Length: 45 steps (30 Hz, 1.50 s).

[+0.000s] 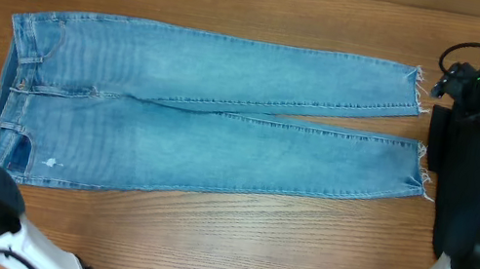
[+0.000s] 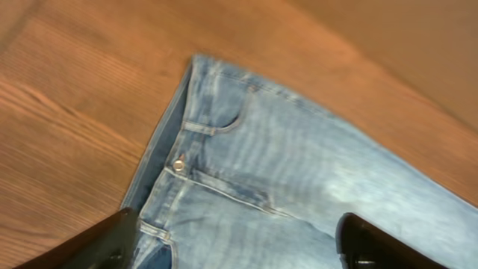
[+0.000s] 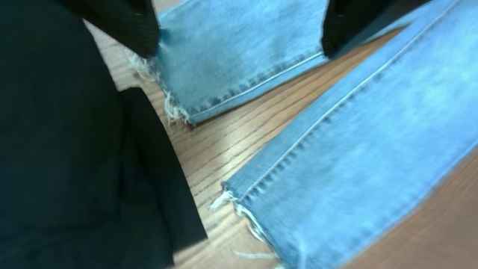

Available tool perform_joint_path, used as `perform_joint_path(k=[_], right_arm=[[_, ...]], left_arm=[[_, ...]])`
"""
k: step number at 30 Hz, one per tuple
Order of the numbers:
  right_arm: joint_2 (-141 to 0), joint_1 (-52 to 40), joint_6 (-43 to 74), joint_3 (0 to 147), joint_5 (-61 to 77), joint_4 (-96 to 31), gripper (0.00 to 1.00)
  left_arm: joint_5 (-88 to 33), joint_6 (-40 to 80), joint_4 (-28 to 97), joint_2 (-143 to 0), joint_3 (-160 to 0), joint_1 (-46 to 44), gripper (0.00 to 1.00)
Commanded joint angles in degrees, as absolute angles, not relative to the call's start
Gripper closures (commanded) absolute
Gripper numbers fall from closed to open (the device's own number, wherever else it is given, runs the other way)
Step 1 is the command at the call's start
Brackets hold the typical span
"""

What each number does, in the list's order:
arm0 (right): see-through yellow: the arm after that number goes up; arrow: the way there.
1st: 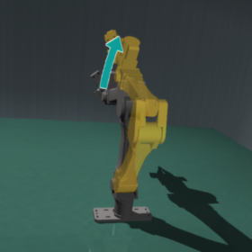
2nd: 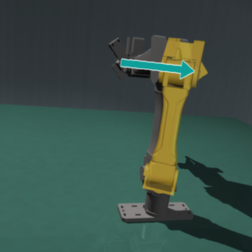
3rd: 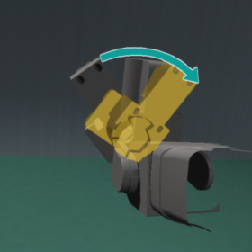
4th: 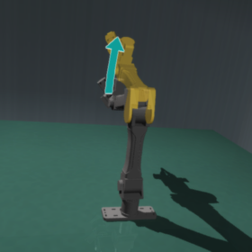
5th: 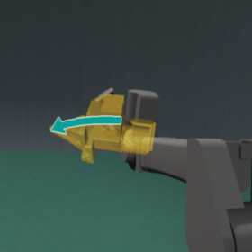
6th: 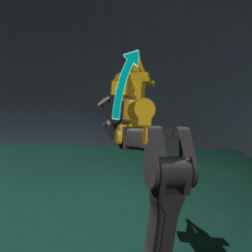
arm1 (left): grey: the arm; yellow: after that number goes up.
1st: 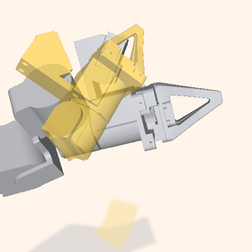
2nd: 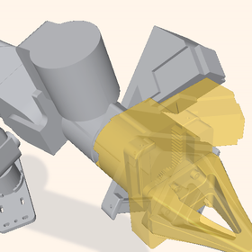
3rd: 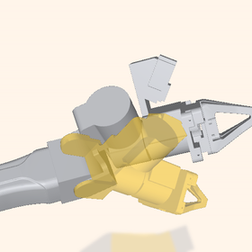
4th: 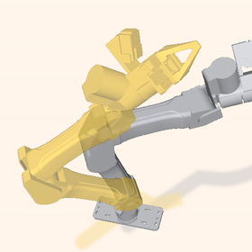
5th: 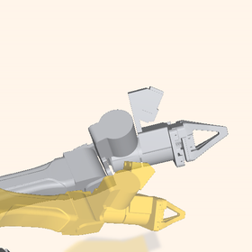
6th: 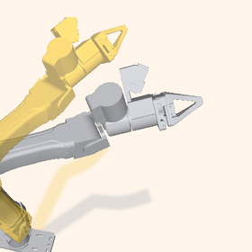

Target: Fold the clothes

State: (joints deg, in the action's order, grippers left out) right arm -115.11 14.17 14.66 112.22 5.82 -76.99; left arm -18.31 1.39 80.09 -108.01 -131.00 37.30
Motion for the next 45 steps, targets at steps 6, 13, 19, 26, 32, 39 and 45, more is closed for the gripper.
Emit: perform_joint_path(k=[6,13,19,26,32,39,45], right_arm=[[-107.83,14.39,14.55,113.86,5.43,-85.52,0.18],[-107.81,14.39,14.83,113.8,3.97,-91.0,0.17],[-107.81,14.26,15.22,113.6,4.89,-97.06,0.07],[-107.81,14.39,11.77,107.68,6.68,-97.06,0.0],[-107.83,14.26,13.54,106.72,8.91,-94.41,0.0],[-107.83,13.93,13.5,106.72,19.42,-94.8,0.0],[-107.83,13.89,12.99,106.72,19.14,-94.17,0.0]], left_arm=[[-19.51,4.97,87.2,-101.89,-132.14,34.68,0.0],[-19.49,4.95,87.15,-101.89,-132.14,34.68,0.0],[-19.49,4.95,87.15,-101.89,-132.14,34.68,0.0],[-19.49,4.95,87.15,-101.89,-132.14,34.68,0.0],[-19.49,4.95,87.15,-101.89,-132.14,34.68,0.0],[-19.49,4.95,87.15,-101.89,-132.14,34.68,0.0],[-19.49,4.95,87.15,-101.89,-132.14,34.68,0.0]])
